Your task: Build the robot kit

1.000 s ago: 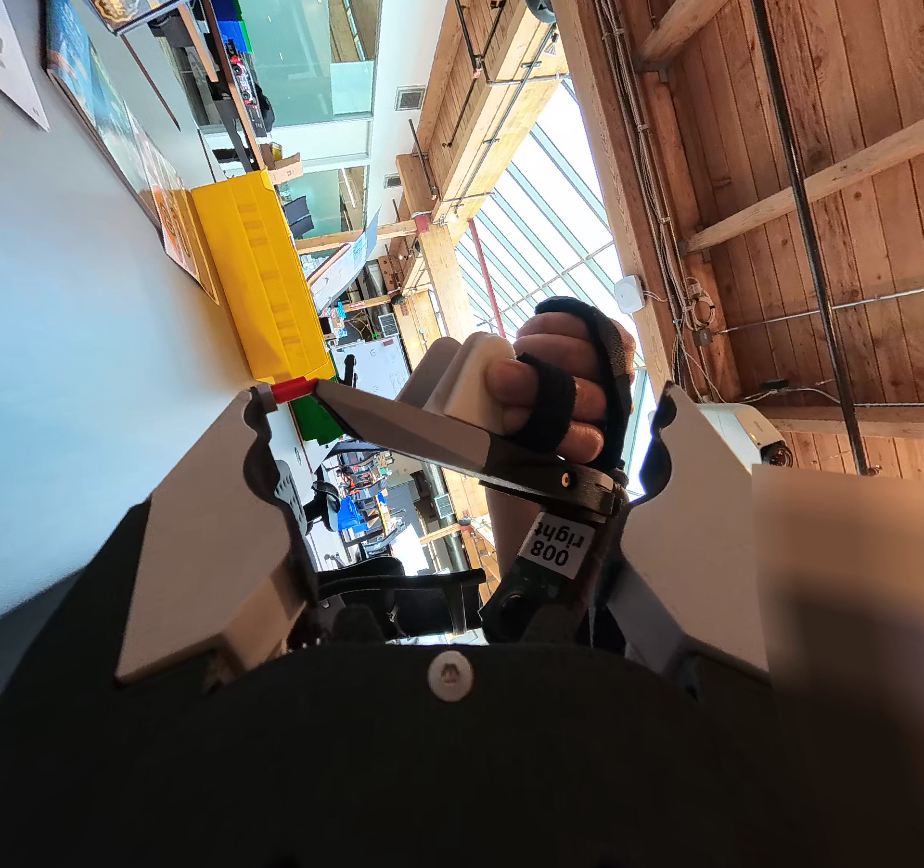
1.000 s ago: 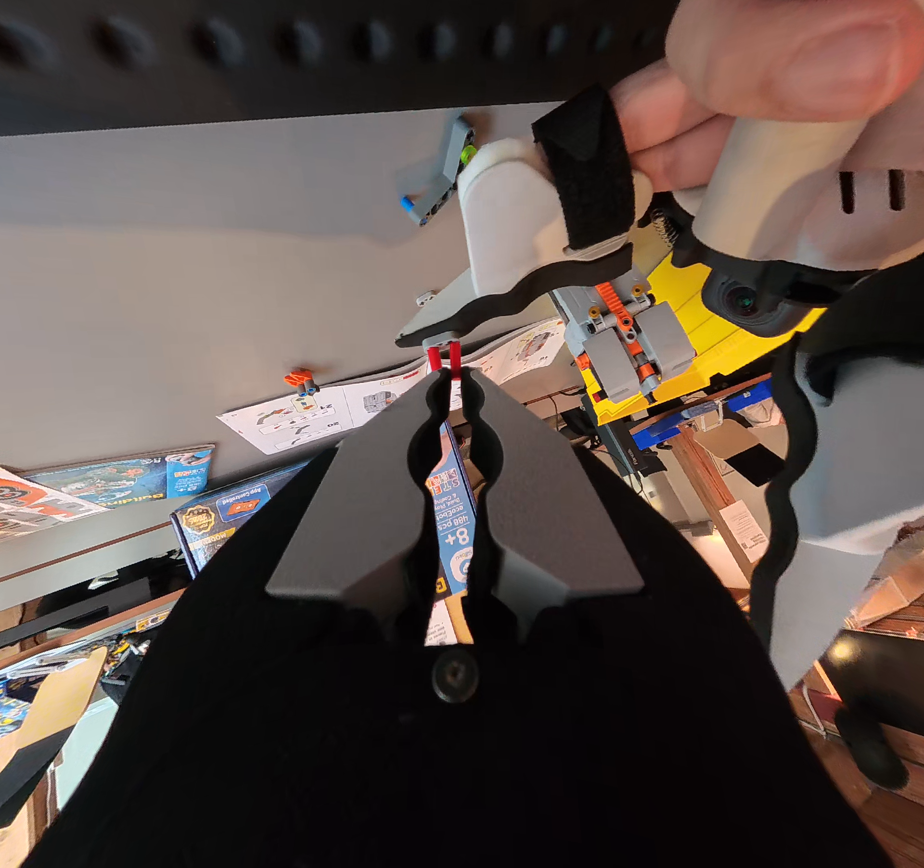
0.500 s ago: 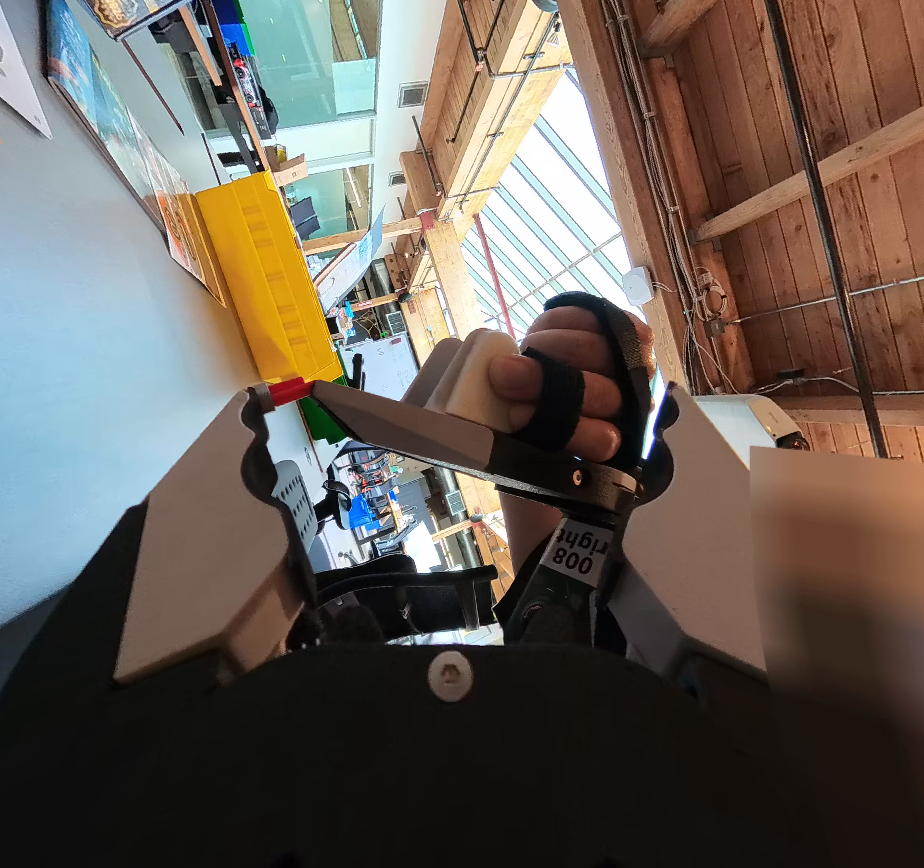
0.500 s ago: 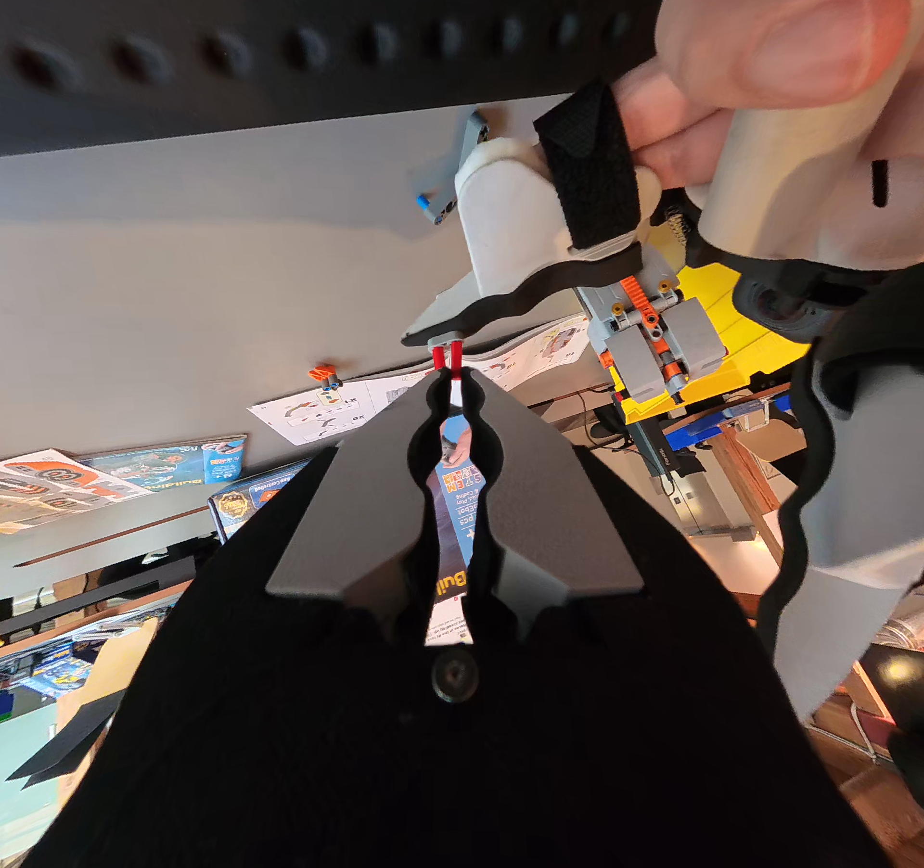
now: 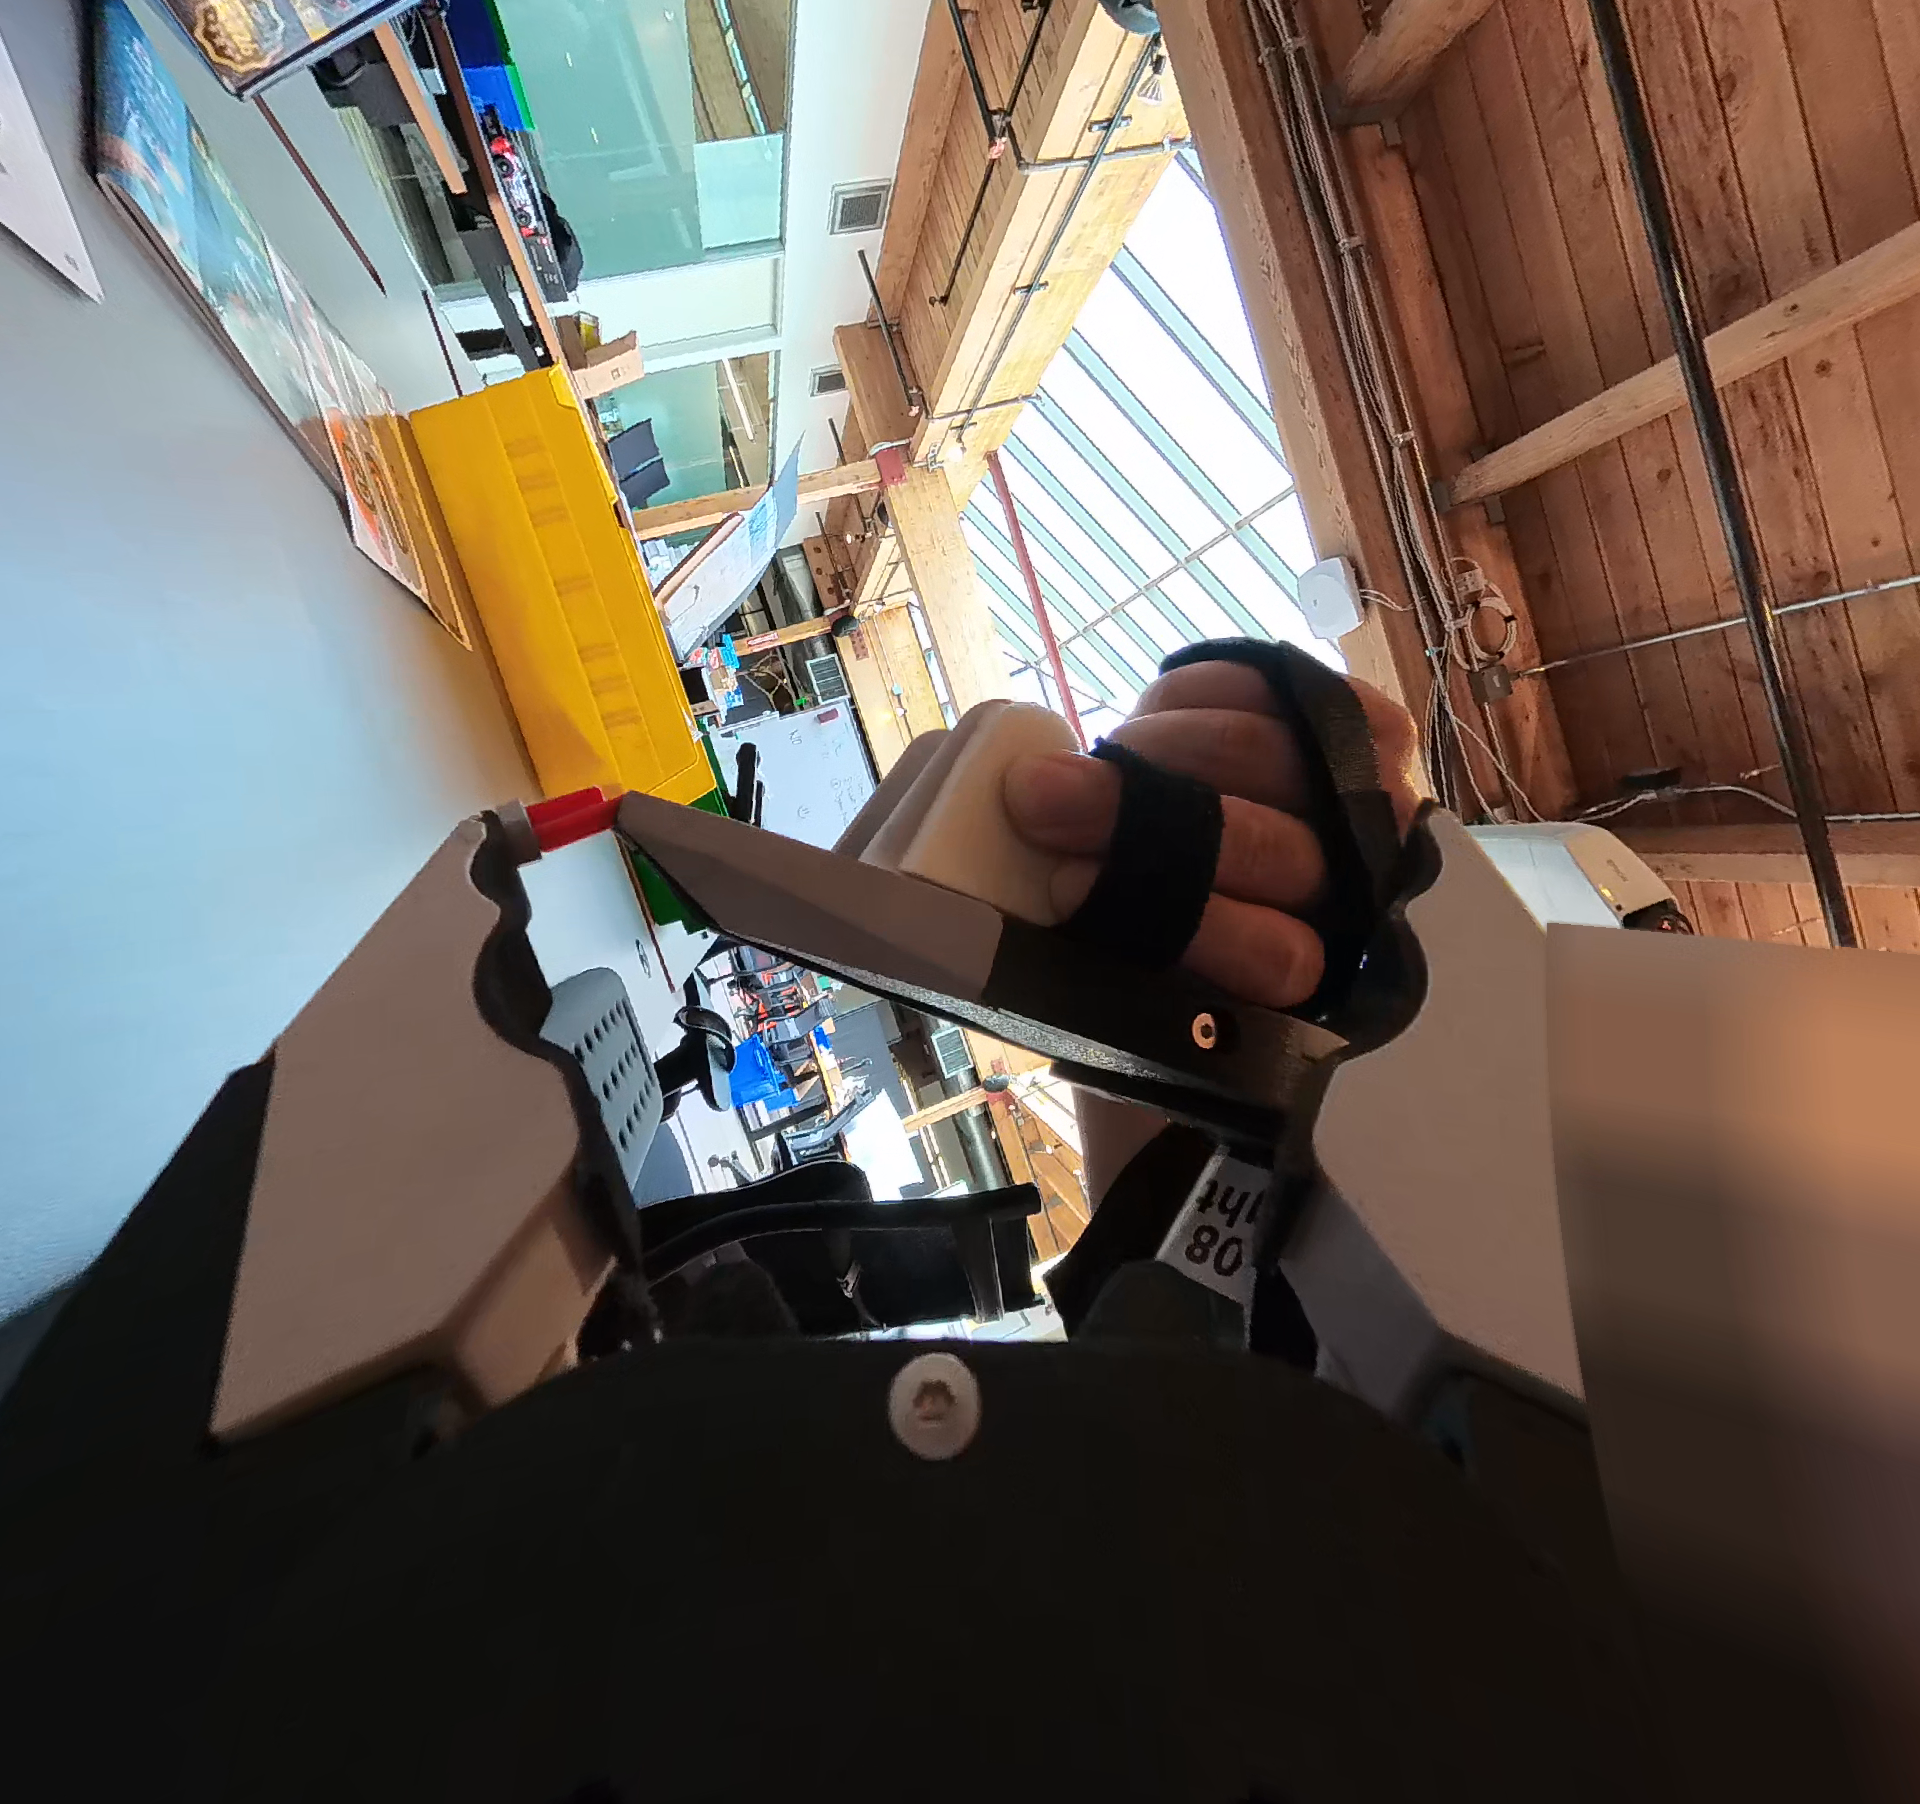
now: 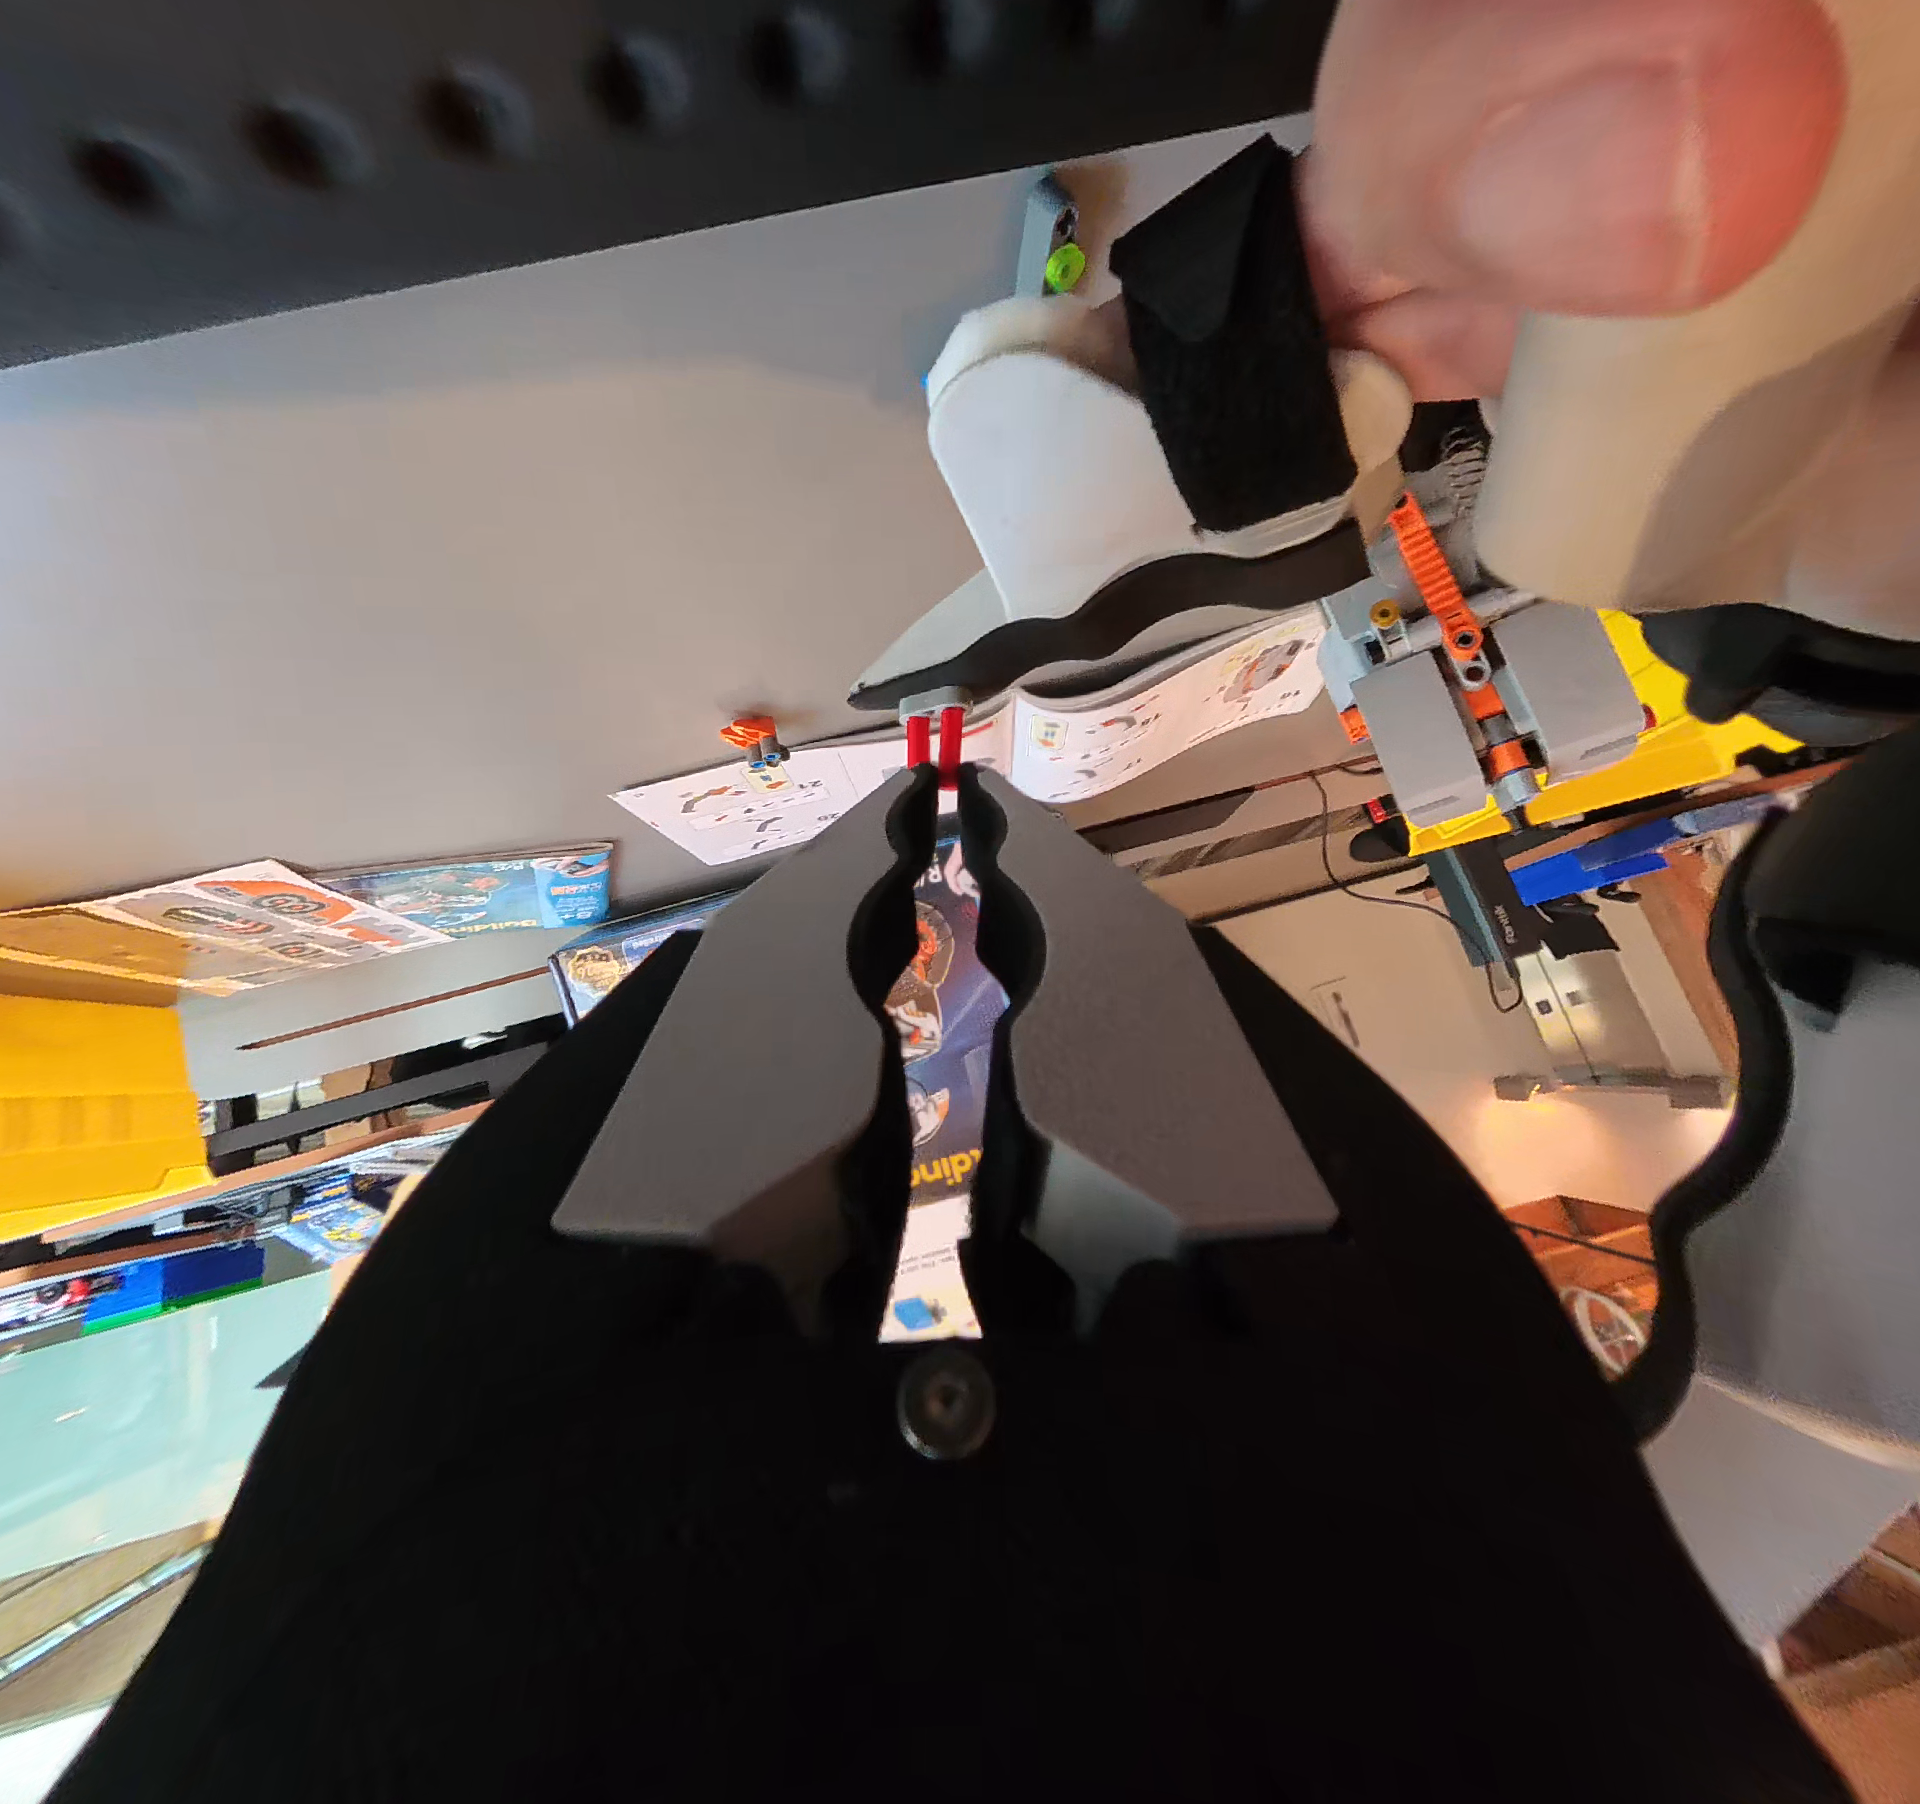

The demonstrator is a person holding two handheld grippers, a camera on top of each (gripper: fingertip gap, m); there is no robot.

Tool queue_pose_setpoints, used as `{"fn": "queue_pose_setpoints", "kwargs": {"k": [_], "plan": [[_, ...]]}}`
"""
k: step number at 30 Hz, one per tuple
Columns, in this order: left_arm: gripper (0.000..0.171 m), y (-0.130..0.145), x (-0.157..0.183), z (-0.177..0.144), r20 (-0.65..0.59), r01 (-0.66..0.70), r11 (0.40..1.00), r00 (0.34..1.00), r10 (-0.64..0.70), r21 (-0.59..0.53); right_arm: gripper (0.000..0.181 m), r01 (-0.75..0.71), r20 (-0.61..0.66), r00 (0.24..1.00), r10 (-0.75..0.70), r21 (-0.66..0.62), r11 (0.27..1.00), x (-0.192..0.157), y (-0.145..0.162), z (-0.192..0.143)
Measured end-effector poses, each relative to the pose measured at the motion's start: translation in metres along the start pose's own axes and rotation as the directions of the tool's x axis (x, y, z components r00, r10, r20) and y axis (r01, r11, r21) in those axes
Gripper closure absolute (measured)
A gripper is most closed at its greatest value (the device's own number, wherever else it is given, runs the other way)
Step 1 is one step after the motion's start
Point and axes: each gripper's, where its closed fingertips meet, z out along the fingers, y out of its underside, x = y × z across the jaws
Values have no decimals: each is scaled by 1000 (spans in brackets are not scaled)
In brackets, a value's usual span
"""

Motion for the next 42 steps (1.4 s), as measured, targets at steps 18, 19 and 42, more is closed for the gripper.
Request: {"fn": "queue_pose_setpoints", "kwargs": {"k": [18,19,42], "plan": [[13,-2,0,2,9,-30,999,1000,30,14,178,-71,18,997,72,-60,996,0,6,5],[13,-2,0,2,8,-27,1000,1000,27,15,178,-64,14,998,65,-63,996,0,6,5],[13,-8,-14,3,5,32,999,999,-33,29,179,-145,9,989,147,-109,983,-9,3,18]]}}
